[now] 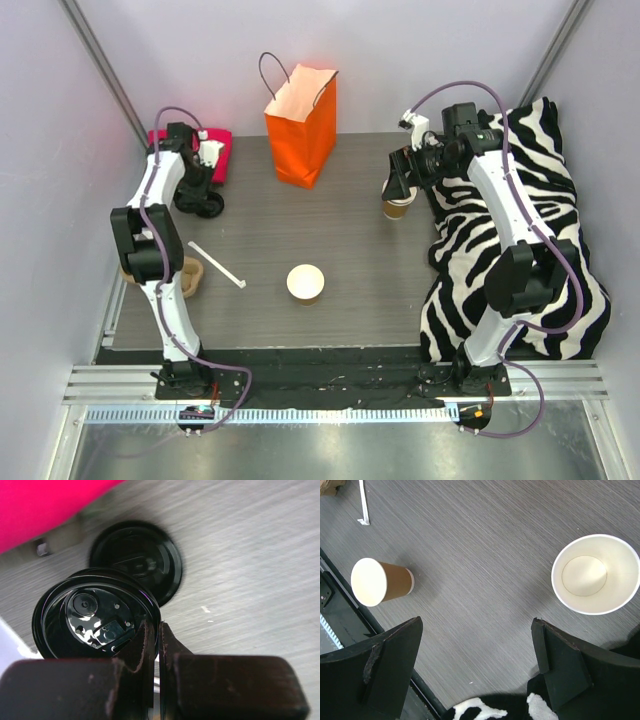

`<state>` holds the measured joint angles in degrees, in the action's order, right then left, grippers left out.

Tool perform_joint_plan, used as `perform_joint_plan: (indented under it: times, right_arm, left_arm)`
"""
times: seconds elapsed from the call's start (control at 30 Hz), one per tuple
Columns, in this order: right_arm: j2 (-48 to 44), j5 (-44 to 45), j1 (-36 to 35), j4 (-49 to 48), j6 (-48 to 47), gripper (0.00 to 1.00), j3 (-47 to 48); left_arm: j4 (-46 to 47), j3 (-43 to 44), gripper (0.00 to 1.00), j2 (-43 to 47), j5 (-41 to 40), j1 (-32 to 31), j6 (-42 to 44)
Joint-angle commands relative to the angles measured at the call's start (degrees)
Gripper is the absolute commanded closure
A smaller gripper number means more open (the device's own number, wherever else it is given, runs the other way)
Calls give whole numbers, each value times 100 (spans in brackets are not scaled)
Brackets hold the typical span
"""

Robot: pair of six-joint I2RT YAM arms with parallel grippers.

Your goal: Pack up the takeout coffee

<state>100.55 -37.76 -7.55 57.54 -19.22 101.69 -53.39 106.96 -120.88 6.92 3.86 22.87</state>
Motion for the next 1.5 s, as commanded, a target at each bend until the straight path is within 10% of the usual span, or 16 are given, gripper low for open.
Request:
perform_joint_plan:
  times: [0.0,0.33,0.67,1.47]
  right_arm:
    - [-88,-83,-27,-23,6,0,176]
    - [-71,-39,-27,-6,24,0,202]
    - [-71,-91,-45,3,33,0,211]
    - [-255,-109,-45,-41,77,0,53]
  left_arm:
    - [347,141,100,57,-227,466,-187]
    - [373,404,96,-489,2,783,-178]
    - [48,317,42,64,844,836,191]
    - [548,-61,46,-647,285,-140,1465]
